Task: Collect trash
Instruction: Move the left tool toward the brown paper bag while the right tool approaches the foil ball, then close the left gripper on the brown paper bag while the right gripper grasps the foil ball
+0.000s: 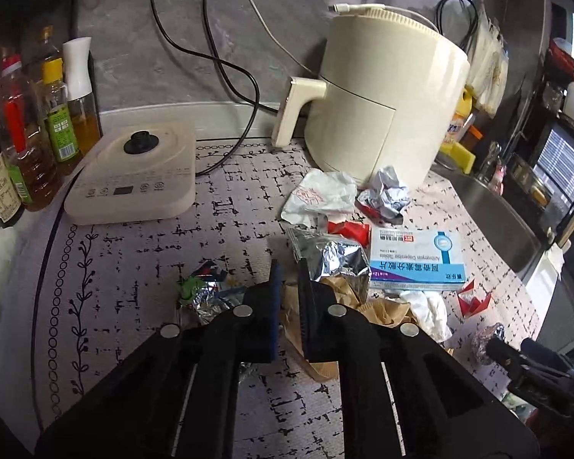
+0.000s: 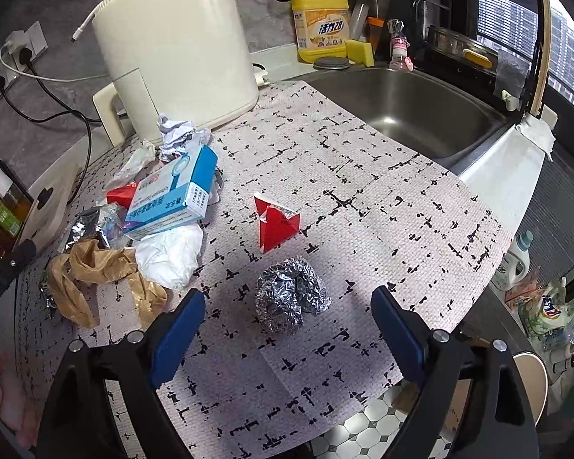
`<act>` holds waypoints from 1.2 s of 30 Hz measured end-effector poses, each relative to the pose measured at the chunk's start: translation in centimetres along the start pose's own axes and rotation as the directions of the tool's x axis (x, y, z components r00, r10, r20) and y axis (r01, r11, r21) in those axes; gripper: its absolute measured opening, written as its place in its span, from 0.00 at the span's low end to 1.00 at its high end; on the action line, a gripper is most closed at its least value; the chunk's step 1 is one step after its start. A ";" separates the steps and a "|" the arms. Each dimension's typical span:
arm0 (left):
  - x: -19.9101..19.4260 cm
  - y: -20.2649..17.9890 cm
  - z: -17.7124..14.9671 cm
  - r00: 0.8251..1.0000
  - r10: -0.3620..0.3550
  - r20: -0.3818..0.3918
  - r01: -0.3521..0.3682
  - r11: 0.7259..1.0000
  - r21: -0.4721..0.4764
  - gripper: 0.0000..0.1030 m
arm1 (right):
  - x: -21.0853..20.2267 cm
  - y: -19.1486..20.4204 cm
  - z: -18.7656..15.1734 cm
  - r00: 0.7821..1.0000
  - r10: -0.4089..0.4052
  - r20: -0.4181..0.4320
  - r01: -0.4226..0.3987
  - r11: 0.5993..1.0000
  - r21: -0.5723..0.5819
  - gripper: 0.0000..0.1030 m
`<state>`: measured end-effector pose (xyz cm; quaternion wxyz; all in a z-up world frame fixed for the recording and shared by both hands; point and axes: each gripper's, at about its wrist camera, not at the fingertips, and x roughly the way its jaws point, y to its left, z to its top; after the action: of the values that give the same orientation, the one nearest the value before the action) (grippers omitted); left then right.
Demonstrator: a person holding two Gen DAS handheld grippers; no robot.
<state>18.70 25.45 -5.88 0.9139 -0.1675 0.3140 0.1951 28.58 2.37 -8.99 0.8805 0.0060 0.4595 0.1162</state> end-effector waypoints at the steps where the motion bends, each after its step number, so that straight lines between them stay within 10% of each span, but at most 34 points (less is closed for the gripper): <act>1: 0.0 0.1 0.0 1.000 -0.004 -0.002 0.004 1.000 -0.009 0.08 | 0.6 0.0 0.0 1.000 -0.002 -0.026 0.002 1.000 -0.003 0.70; 3: 0.3 0.2 -0.1 1.000 -0.017 -0.024 0.017 1.000 -0.017 0.13 | 1.5 -0.1 -0.1 0.997 0.027 -0.077 -0.027 1.000 -0.002 0.41; 6: 0.5 0.0 -0.4 0.999 -0.031 -0.037 0.030 0.999 -0.026 0.59 | 0.9 0.1 -0.1 0.997 0.036 -0.063 -0.038 0.999 -0.018 0.40; 11: 1.9 -1.2 -0.8 0.995 0.023 -0.095 -0.022 1.000 0.006 0.53 | -0.8 0.3 -0.1 0.995 0.096 -0.031 -0.097 0.995 -0.029 0.40; 15: 1.7 -1.6 -1.0 0.993 0.058 -0.103 -0.059 0.998 -0.006 0.09 | -2.4 -0.1 -0.4 0.992 0.124 0.004 -0.124 0.991 -0.060 0.40; 19: -0.5 -2.2 -1.6 0.995 0.093 -0.037 -0.095 0.995 -0.037 0.02 | -4.1 -1.7 -0.9 0.988 0.147 0.035 -0.143 0.985 -0.093 0.40; 29: -4.5 -5.0 -3.1 0.990 0.139 -0.007 -0.139 0.988 -0.073 0.03 | -8.1 -6.4 -2.1 0.976 0.201 0.081 -0.192 0.976 -0.106 0.40; 32: -4.6 -4.5 -3.9 0.985 0.170 -0.029 -0.173 0.976 -0.129 0.45 | -8.4 -7.3 -2.3 0.976 0.204 0.081 -0.194 0.974 -0.113 0.40; 36: -3.2 -4.4 -4.2 0.979 0.195 -0.063 -0.200 0.975 -0.091 0.48 | -7.7 -7.3 -2.0 0.977 0.199 0.073 -0.192 0.976 -0.102 0.41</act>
<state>16.26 19.00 -6.13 0.8720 -0.1849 0.3436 0.2956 24.15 -6.59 -4.78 0.8824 0.0145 0.4139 0.2234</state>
